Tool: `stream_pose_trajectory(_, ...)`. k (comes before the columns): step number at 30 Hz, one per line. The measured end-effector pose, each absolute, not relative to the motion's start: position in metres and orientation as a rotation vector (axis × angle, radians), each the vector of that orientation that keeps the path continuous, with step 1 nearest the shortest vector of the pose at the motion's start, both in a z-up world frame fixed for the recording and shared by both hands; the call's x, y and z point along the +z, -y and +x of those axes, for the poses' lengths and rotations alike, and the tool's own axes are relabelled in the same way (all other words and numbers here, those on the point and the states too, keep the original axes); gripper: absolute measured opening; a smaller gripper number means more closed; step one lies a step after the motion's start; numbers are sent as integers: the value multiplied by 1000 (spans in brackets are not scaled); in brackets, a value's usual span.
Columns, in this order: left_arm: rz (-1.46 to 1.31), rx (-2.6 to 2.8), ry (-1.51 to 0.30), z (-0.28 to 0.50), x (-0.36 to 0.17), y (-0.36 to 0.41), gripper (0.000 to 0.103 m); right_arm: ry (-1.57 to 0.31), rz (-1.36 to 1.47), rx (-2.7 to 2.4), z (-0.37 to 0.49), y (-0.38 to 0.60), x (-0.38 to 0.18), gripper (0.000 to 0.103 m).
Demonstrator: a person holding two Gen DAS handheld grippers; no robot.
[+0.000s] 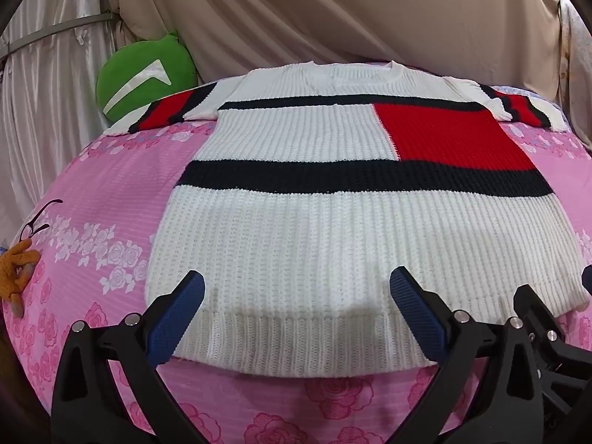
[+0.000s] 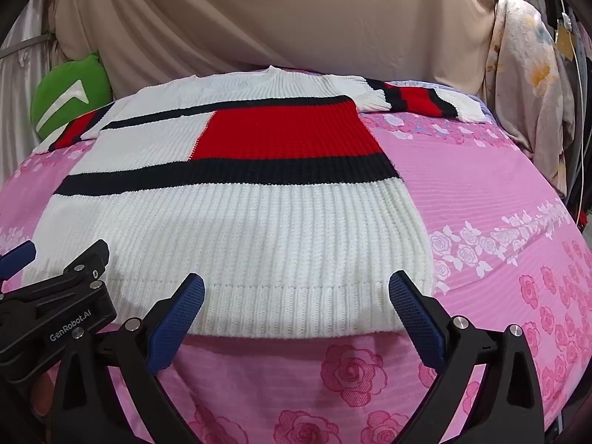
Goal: Fold small clothes
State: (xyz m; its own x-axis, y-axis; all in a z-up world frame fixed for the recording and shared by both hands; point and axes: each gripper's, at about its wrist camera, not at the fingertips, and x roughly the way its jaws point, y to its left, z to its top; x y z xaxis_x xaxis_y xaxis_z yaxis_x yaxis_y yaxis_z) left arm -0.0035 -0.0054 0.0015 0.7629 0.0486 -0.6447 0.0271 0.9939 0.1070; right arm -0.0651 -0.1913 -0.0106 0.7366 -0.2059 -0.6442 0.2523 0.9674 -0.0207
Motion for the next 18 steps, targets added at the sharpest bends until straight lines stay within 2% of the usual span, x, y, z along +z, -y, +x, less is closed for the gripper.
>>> stream_pose_trajectory(18, 128, 27, -702, -4, -1, 7, 98, -700, 69, -246, -65, 191, -11, 98)
